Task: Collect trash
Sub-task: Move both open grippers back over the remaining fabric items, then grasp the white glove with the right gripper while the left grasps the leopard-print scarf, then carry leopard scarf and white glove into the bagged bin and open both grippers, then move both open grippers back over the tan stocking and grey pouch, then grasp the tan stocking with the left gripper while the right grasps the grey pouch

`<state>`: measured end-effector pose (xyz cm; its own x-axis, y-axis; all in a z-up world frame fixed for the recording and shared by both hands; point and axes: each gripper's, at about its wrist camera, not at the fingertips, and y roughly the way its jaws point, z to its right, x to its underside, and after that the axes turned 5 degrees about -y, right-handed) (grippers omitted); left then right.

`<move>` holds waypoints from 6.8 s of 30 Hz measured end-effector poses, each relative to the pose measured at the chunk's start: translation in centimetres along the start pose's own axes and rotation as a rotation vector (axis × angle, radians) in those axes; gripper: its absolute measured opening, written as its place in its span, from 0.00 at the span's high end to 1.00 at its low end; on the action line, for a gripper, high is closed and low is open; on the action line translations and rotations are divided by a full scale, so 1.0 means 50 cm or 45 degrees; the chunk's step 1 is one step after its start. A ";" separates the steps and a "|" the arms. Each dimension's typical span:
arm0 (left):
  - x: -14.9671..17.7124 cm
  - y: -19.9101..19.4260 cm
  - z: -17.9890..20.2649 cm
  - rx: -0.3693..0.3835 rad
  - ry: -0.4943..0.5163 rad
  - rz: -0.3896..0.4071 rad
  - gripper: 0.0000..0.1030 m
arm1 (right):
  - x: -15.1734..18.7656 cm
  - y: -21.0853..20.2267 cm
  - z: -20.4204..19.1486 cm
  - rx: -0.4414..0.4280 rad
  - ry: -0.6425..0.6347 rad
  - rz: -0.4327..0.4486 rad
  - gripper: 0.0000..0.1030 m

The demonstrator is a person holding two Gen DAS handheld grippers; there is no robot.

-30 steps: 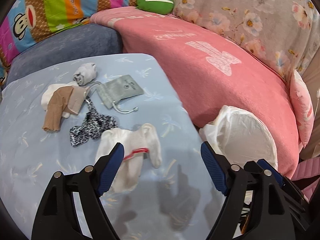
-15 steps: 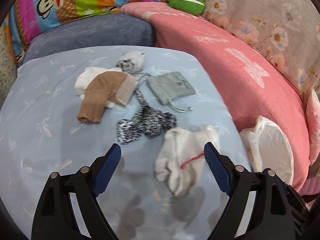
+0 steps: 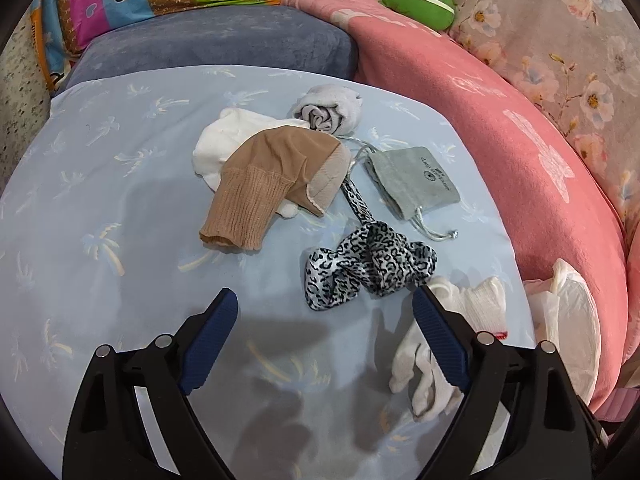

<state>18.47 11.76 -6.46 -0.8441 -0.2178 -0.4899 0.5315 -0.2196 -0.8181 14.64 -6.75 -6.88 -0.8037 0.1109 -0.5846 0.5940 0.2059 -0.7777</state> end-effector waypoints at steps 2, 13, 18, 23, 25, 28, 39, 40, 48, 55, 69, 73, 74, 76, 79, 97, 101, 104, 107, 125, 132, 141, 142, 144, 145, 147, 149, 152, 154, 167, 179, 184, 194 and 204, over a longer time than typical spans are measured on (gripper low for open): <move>-0.006 0.009 0.000 0.003 -0.002 -0.009 0.17 | -0.001 0.010 -0.003 0.000 -0.001 -0.009 0.54; -0.026 0.053 0.026 0.033 0.033 -0.049 0.19 | -0.009 0.059 -0.004 0.004 0.003 -0.049 0.54; -0.025 0.067 0.028 0.051 0.051 -0.077 0.39 | -0.008 0.078 -0.004 -0.004 0.010 -0.071 0.54; -0.027 0.068 0.031 0.061 0.075 -0.084 0.68 | -0.004 0.090 -0.003 -0.014 0.015 -0.081 0.66; -0.026 0.068 0.031 0.069 0.079 -0.091 0.75 | -0.002 0.091 -0.004 -0.028 0.017 -0.086 0.74; -0.021 0.065 0.034 0.071 0.086 -0.093 0.84 | 0.001 0.090 -0.007 -0.044 0.016 -0.092 0.85; -0.007 0.018 0.061 0.092 0.100 -0.060 0.88 | -0.005 0.018 0.006 -0.057 0.030 -0.011 0.92; -0.005 0.011 0.070 0.097 0.108 -0.053 0.88 | -0.007 0.008 0.010 -0.055 0.033 0.002 0.92; 0.009 -0.039 0.145 0.145 0.181 -0.005 0.88 | -0.020 -0.080 0.074 -0.019 0.088 0.112 0.92; 0.034 -0.069 0.235 0.194 0.276 0.017 0.88 | -0.018 -0.156 0.162 0.034 0.162 0.197 0.92; 0.113 -0.089 0.413 0.297 0.507 -0.011 0.88 | 0.019 -0.276 0.338 0.142 0.334 0.310 0.92; 0.132 -0.093 0.447 0.317 0.550 -0.015 0.88 | 0.036 -0.299 0.370 0.167 0.361 0.326 0.92; 0.136 -0.093 0.455 0.324 0.561 -0.017 0.88 | 0.039 -0.303 0.377 0.171 0.368 0.329 0.92; 0.146 -0.095 0.470 0.330 0.579 -0.018 0.87 | 0.046 -0.310 0.389 0.180 0.379 0.334 0.92; 0.157 -0.097 0.488 0.340 0.603 -0.016 0.86 | 0.053 -0.319 0.404 0.188 0.395 0.339 0.92; 0.160 -0.105 0.492 0.310 0.580 0.045 0.43 | 0.061 -0.321 0.413 0.211 0.410 0.348 0.83; 0.158 -0.103 0.484 0.305 0.569 0.044 0.43 | 0.058 -0.318 0.403 0.208 0.396 0.344 0.81; 0.157 -0.103 0.477 0.300 0.563 0.045 0.43 | 0.057 -0.315 0.396 0.205 0.383 0.336 0.81; 0.156 -0.103 0.468 0.296 0.556 0.044 0.43 | 0.054 -0.311 0.390 0.200 0.371 0.330 0.81; 0.136 -0.090 0.391 0.259 0.464 0.034 0.43 | 0.043 -0.272 0.320 0.166 0.292 0.277 0.76; 0.124 -0.088 0.363 0.247 0.433 0.037 0.43 | 0.037 -0.252 0.287 0.153 0.259 0.256 0.75; 0.109 -0.085 0.321 0.231 0.381 0.040 0.42 | 0.031 -0.230 0.249 0.144 0.223 0.233 0.72; 0.107 -0.085 0.316 0.228 0.375 0.041 0.42 | 0.030 -0.227 0.246 0.142 0.218 0.230 0.72; 0.104 -0.083 0.307 0.221 0.364 0.041 0.40 | 0.030 -0.222 0.239 0.138 0.210 0.225 0.72; 0.102 -0.083 0.302 0.219 0.358 0.040 0.40 | 0.029 -0.220 0.235 0.135 0.206 0.222 0.72; 0.099 -0.081 0.292 0.213 0.346 0.041 0.39 | 0.029 -0.213 0.226 0.131 0.197 0.215 0.72; 0.095 -0.080 0.282 0.206 0.335 0.041 0.39 | 0.029 -0.207 0.219 0.127 0.189 0.208 0.72; 0.091 -0.078 0.267 0.196 0.324 0.042 0.39 | 0.027 -0.199 0.207 0.121 0.180 0.199 0.72; 0.087 -0.076 0.255 0.187 0.317 0.042 0.38 | 0.025 -0.194 0.199 0.117 0.172 0.195 0.72; 0.053 -0.066 0.162 0.113 0.230 0.057 0.33 | 0.008 -0.148 0.137 0.091 0.101 0.149 0.72; -0.001 -0.050 0.052 0.012 0.102 0.072 0.20 | -0.020 -0.088 0.072 0.065 0.031 0.106 0.66; -0.029 -0.039 0.015 -0.018 0.060 0.078 0.19 | -0.036 -0.055 0.041 0.052 -0.004 0.092 0.66; -0.082 0.002 -0.016 -0.052 0.006 0.072 0.19 | -0.086 0.025 0.001 0.029 -0.028 0.061 0.66; -0.124 0.046 -0.012 -0.061 -0.006 0.069 0.20 | -0.150 0.113 -0.031 0.014 -0.048 0.039 0.66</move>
<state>24.87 13.20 -5.47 -0.8136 -0.2330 -0.5327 0.5726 -0.1615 -0.8038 23.97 -4.93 -6.52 -0.7835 0.0798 -0.6162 0.6187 0.1925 -0.7617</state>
